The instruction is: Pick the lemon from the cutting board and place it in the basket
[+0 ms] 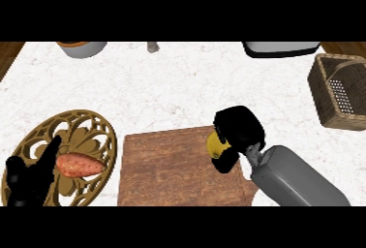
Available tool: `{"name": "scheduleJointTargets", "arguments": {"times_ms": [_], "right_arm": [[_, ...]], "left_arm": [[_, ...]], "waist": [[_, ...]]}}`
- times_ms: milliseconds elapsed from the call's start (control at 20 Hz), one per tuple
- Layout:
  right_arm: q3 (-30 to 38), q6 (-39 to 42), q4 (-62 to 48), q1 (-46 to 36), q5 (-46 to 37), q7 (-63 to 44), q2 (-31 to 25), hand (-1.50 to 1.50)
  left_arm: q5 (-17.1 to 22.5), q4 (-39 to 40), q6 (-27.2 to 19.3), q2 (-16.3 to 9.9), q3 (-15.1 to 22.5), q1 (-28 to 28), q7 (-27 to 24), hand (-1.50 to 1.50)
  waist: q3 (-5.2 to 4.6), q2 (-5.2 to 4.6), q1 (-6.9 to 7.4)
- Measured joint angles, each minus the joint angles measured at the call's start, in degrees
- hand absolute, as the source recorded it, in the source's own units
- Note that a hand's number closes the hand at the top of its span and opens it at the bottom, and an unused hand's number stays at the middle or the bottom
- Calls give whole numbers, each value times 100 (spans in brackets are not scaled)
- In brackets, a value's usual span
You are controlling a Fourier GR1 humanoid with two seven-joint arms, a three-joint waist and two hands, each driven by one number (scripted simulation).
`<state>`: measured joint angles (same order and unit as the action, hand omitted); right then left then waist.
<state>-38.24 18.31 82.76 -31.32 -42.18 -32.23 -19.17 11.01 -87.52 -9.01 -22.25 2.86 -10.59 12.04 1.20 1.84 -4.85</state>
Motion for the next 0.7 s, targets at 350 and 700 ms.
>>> {"name": "scheduleJointTargets", "arguments": {"times_ms": [350,700], "right_arm": [[1402,-954,1404,119,383,-1355,598,150],[2658,-1421,3095,-461,449,-2374,740,150]], "left_arm": [[-29,-63,-30,32,-71,-98,-6,0],[-70,-50,10,88,-69,-2,17,0]], "waist": [[9,3,-60],[-10,-13,39]]}}
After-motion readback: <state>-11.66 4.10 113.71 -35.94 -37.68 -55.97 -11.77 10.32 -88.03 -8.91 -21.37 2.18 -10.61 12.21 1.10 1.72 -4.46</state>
